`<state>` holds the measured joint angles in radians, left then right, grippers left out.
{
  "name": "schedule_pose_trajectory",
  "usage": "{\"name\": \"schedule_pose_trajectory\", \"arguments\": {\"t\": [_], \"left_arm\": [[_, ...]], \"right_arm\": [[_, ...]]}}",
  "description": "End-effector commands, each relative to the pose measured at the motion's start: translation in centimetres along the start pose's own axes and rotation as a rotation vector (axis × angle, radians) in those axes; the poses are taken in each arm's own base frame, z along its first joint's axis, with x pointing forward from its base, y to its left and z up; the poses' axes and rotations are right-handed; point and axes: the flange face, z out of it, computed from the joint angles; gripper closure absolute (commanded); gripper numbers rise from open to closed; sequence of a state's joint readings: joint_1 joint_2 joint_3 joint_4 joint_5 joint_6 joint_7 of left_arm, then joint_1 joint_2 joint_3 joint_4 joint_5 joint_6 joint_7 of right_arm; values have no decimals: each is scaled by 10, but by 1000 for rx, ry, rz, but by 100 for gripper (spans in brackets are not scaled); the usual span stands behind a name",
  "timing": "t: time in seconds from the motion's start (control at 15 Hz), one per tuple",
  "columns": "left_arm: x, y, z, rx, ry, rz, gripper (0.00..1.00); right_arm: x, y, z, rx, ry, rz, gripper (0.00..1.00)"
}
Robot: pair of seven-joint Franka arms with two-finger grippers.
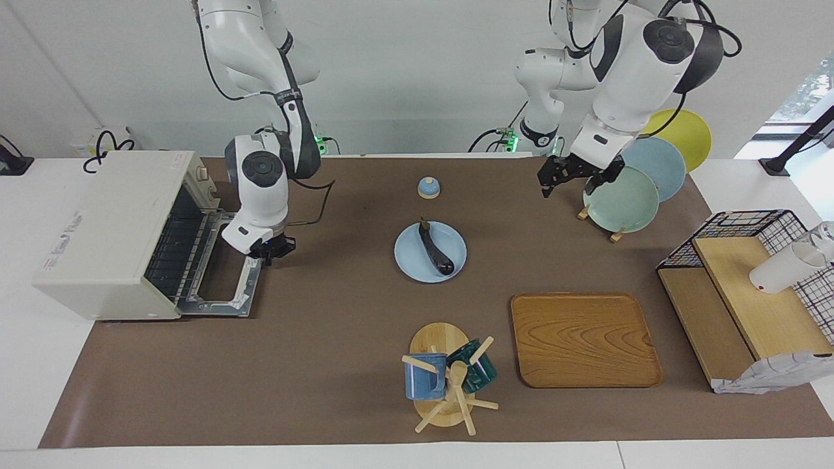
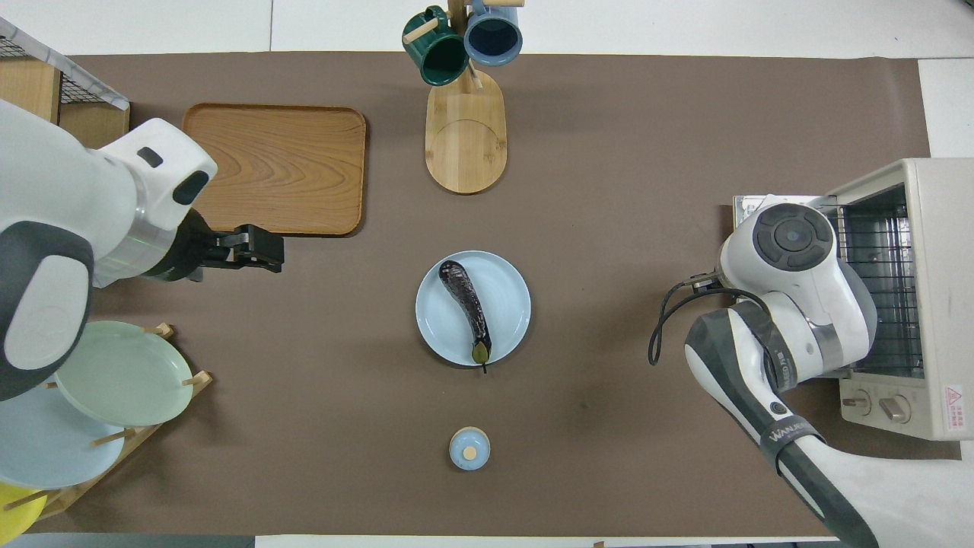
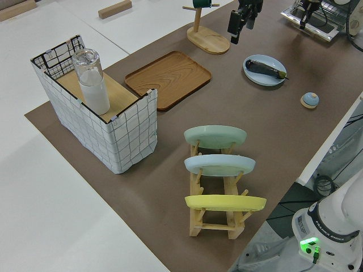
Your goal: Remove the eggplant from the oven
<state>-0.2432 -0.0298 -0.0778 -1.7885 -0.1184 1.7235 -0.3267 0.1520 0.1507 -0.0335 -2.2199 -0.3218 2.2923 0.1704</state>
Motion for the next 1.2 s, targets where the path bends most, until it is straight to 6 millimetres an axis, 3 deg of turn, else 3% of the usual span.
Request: {"name": "schedule_pose_trajectory", "arguments": {"t": [0.0,0.27,0.4,0.6,0.8,1.0,1.13], "left_arm": [[-2,49,33,-30,9,-66,0],[-16,122,104,-53,49,-63,0],[-18,156,142,-63,56,-99,0],[-25,183,187,-49,34,-114,0],[-33,203,235,-24,12,-111,0],[-34,202,250,-13,2,-112,0],[-42,207,263,-1,-9,-109,0]], "right_arm": [[-13,5,14,-11,27,-31,100],[-6,13,4,-116,29,-155,100],[9,29,-23,-145,11,-210,100],[24,60,-62,-164,-28,-236,100],[19,100,-80,-133,-49,-242,100],[7,145,-80,-62,-56,-242,100],[1,167,-93,-26,-73,-228,100]]}}
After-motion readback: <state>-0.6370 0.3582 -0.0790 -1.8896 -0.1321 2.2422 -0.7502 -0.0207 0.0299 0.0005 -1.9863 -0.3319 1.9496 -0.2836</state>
